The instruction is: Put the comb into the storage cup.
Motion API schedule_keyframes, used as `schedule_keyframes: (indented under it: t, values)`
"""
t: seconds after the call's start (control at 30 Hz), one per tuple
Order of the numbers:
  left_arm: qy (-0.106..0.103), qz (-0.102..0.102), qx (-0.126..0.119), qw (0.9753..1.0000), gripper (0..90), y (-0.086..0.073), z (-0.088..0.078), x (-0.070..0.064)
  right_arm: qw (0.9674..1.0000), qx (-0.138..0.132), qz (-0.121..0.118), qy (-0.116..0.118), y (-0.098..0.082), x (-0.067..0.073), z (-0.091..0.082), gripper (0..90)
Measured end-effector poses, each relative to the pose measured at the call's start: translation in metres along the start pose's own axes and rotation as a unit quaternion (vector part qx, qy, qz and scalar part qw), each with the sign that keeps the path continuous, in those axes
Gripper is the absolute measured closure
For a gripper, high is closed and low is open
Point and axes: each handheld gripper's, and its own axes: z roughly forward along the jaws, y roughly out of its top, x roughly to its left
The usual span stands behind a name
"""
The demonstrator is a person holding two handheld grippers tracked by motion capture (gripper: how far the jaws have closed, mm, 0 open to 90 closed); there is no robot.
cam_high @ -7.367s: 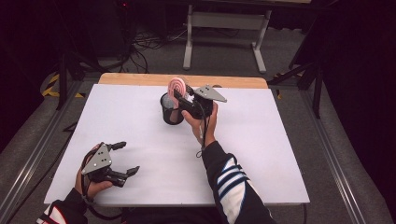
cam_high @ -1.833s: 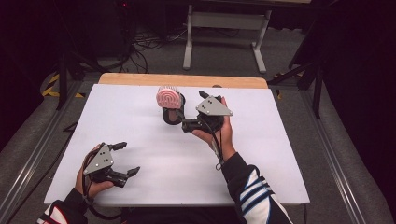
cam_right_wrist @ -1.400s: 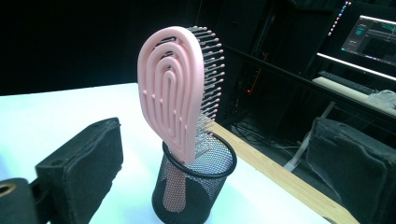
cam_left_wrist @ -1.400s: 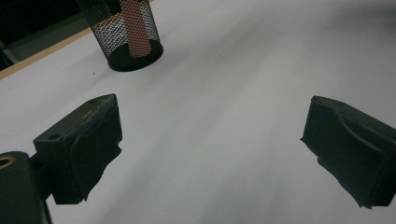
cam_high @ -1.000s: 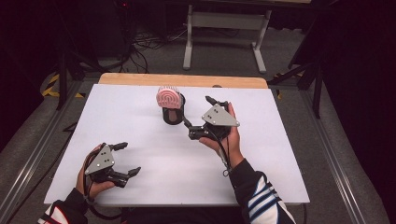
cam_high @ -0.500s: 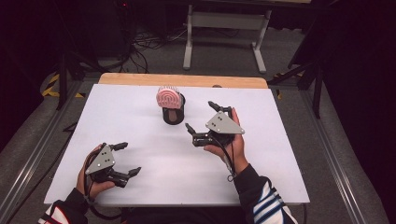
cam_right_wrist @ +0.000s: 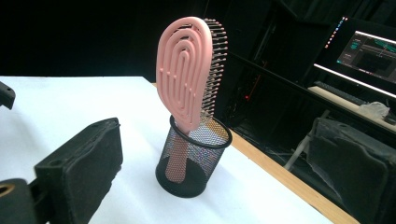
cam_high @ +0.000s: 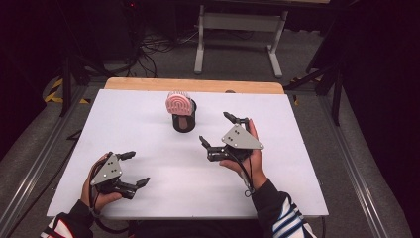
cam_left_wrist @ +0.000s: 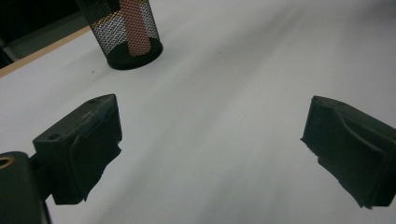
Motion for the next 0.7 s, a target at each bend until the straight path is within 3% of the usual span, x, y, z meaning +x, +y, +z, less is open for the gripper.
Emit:
schedule_keyframes:
  t: [0.7]
  values:
    - [0.001,0.002,-0.001,1.0000,5.6,0.000,-0.001,0.000,0.9999,-0.001,-0.012,0.003,-0.008,0.005,-0.020,4.3]
